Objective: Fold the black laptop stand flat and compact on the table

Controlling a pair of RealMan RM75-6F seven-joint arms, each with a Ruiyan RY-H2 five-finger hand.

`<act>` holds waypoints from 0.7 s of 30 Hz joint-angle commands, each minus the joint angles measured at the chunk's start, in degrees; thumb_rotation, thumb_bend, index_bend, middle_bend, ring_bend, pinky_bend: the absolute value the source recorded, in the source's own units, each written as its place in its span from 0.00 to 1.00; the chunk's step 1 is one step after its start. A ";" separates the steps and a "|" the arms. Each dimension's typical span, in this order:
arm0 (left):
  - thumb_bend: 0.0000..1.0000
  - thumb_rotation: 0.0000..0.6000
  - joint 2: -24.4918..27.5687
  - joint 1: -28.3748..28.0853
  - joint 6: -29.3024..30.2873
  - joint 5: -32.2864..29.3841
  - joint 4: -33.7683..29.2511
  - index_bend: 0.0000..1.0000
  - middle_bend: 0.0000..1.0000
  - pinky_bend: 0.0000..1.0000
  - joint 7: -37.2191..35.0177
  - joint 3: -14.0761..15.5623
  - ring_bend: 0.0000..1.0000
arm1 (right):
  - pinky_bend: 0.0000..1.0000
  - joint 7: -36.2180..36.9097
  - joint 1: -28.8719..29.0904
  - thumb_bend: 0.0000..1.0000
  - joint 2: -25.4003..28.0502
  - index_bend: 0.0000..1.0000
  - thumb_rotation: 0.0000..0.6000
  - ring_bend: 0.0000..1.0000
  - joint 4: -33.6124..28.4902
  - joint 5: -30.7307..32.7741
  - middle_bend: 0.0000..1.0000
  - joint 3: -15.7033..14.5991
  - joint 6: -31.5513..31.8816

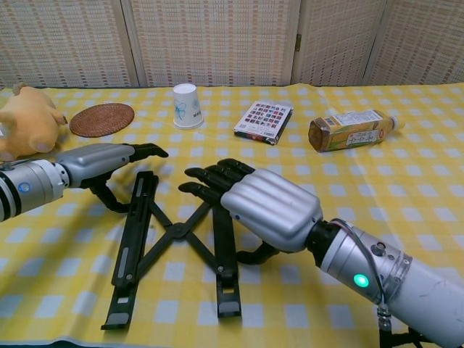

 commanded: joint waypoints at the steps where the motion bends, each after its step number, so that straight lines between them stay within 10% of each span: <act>1: 0.21 1.00 0.13 -0.07 0.05 0.07 -0.43 0.01 0.04 0.00 -0.34 -0.04 0.00 | 0.00 0.48 0.13 0.25 -0.64 0.00 1.00 0.00 0.70 -0.27 0.00 0.06 0.78; 21: 0.20 1.00 0.18 -1.02 -0.88 -0.78 -3.33 0.00 0.04 0.00 -0.22 -0.65 0.00 | 0.00 2.17 1.26 0.25 -3.40 0.00 1.00 0.00 3.33 -1.40 0.00 0.04 3.73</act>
